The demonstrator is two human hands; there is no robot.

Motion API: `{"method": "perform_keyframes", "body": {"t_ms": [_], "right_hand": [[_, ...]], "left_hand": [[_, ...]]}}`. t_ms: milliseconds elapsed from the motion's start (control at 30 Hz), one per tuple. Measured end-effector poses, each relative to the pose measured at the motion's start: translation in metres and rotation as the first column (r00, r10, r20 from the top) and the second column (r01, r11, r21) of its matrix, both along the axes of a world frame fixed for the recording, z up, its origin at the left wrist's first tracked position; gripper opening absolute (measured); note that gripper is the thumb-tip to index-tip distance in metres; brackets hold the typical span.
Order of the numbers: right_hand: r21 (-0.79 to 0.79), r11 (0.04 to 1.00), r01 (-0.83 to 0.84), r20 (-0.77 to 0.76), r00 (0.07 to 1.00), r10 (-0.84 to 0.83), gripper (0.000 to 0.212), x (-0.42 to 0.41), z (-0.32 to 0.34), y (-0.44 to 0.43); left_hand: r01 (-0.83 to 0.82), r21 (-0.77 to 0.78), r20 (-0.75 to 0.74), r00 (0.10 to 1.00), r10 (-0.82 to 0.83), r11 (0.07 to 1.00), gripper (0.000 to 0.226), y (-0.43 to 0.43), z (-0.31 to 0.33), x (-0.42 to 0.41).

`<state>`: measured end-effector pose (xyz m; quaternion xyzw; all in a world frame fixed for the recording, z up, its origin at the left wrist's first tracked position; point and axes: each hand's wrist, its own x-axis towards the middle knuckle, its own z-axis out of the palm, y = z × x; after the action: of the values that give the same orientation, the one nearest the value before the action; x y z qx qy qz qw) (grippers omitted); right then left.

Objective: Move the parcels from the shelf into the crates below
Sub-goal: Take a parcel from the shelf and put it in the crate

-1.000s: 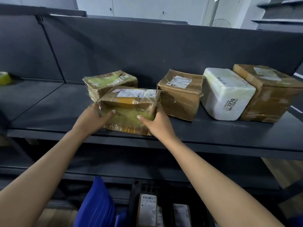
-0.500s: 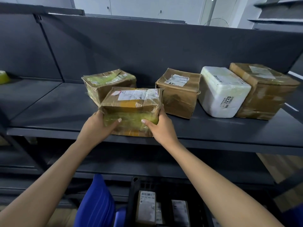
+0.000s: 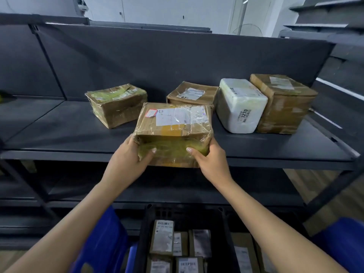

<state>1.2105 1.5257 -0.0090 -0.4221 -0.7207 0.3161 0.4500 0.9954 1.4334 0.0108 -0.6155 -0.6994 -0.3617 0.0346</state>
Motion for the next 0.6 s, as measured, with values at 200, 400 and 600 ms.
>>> {"method": "perform_keyframes", "body": {"t_ms": [200,400,600], "right_hand": [[0.028,0.997,0.068,-0.019,0.998,-0.067,0.064,0.076,-0.001,-0.025],[0.011,0.996,0.088,-0.073,0.994,-0.087,0.043,0.151,-0.015,-0.051],[-0.07,0.997,0.029,-0.11,0.993,-0.036,0.032,0.225,-0.017,-0.068]], "left_hand": [[0.061,0.043,0.046,0.997,-0.063,0.997,0.048,-0.018,-0.005,0.072],[0.236,0.043,0.118,0.964,-0.24,0.971,0.064,-0.052,-0.013,0.138],[0.408,-0.03,0.351,0.859,-0.372,0.913,0.099,-0.075,-0.008,0.152]]}}
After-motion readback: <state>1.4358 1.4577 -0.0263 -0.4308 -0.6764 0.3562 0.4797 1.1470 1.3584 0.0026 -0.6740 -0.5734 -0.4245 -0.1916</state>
